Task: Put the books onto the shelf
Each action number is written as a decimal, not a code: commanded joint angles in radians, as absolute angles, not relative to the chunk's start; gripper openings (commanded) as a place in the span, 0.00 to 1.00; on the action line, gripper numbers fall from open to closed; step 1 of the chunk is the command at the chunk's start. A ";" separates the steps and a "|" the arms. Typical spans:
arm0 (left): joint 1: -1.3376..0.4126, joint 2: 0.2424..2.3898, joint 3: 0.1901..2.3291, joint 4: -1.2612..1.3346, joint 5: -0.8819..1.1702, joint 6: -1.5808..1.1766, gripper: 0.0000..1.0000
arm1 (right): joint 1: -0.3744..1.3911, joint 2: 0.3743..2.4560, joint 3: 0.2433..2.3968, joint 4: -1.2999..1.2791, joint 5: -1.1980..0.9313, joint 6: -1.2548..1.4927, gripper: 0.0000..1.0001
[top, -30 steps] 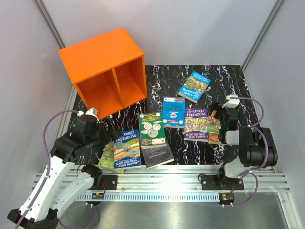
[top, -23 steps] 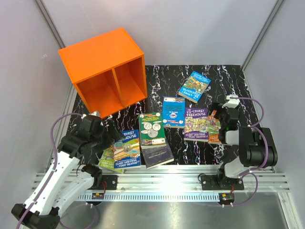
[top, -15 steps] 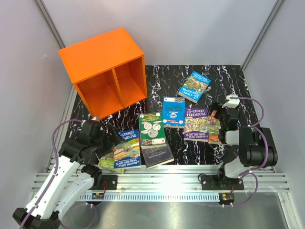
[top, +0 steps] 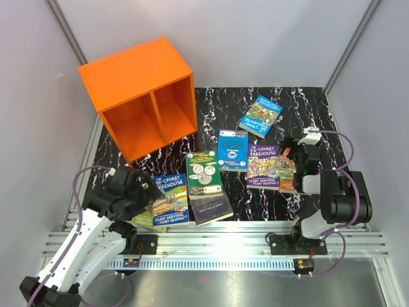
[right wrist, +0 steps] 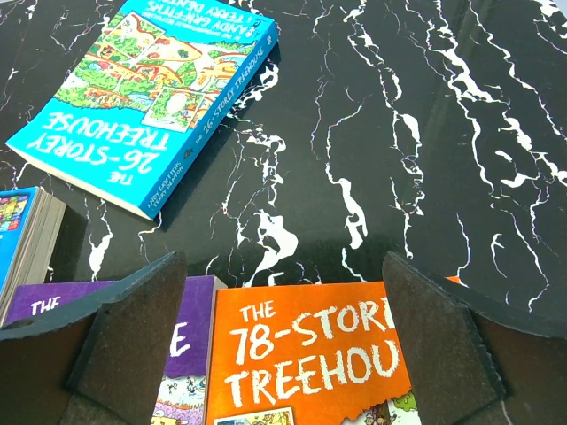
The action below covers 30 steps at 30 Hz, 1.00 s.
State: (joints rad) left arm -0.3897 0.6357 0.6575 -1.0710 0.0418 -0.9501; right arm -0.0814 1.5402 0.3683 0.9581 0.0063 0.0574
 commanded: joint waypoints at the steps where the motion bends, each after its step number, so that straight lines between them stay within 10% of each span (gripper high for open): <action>1: -0.387 0.633 0.577 -0.987 0.072 -0.971 0.99 | -0.086 1.545 0.396 0.994 0.003 0.051 1.00; 9: -0.390 0.744 0.560 -0.913 0.072 -0.904 0.99 | -0.052 1.505 0.388 0.996 0.197 0.093 1.00; 12: -0.388 0.761 0.566 -0.899 0.069 -0.907 0.99 | -0.006 1.364 0.515 0.627 0.370 0.109 1.00; 20: -0.391 0.735 0.617 -0.908 0.054 -0.873 0.99 | -0.006 1.341 1.182 -0.291 -0.108 0.588 1.00; 25: -0.393 0.759 0.612 -0.876 0.084 -0.862 0.99 | 0.082 1.422 0.906 0.157 -0.694 1.082 1.00; 30: -0.394 0.721 0.620 -0.891 0.075 -0.867 0.99 | 0.313 1.478 0.911 -0.029 -0.583 0.956 1.00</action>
